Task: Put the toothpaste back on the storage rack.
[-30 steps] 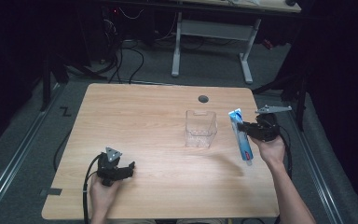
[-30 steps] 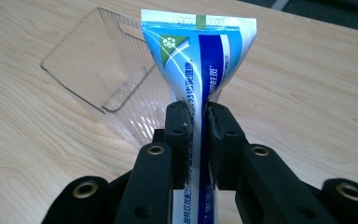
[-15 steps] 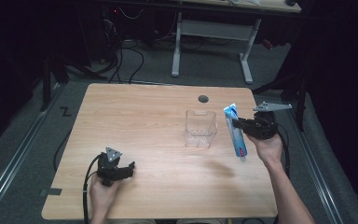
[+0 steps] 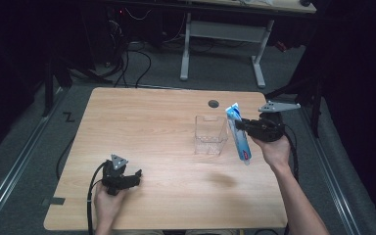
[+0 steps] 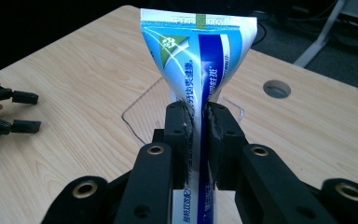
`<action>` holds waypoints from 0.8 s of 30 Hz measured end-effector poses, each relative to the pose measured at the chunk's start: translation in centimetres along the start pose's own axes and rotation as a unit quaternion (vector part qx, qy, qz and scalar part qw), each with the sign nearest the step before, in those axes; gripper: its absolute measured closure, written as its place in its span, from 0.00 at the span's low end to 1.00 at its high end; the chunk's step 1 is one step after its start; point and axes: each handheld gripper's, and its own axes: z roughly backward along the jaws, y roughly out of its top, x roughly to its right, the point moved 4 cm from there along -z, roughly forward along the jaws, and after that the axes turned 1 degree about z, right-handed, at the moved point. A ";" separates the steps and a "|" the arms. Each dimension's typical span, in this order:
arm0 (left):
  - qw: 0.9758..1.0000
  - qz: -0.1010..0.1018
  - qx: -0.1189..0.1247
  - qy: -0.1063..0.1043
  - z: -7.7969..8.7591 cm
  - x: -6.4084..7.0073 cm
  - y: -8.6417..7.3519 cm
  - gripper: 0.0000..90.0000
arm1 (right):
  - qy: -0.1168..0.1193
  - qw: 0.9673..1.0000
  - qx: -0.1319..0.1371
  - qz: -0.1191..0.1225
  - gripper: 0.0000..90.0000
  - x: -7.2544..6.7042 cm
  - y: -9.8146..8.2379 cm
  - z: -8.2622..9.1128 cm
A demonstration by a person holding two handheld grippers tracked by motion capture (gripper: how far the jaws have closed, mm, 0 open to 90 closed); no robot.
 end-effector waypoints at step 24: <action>1.000 -0.001 -0.001 0.000 0.0 0.0 0.0 0.20 | 0.038 0.999 0.029 0.020 0.88 -2.8 4.6 -2.1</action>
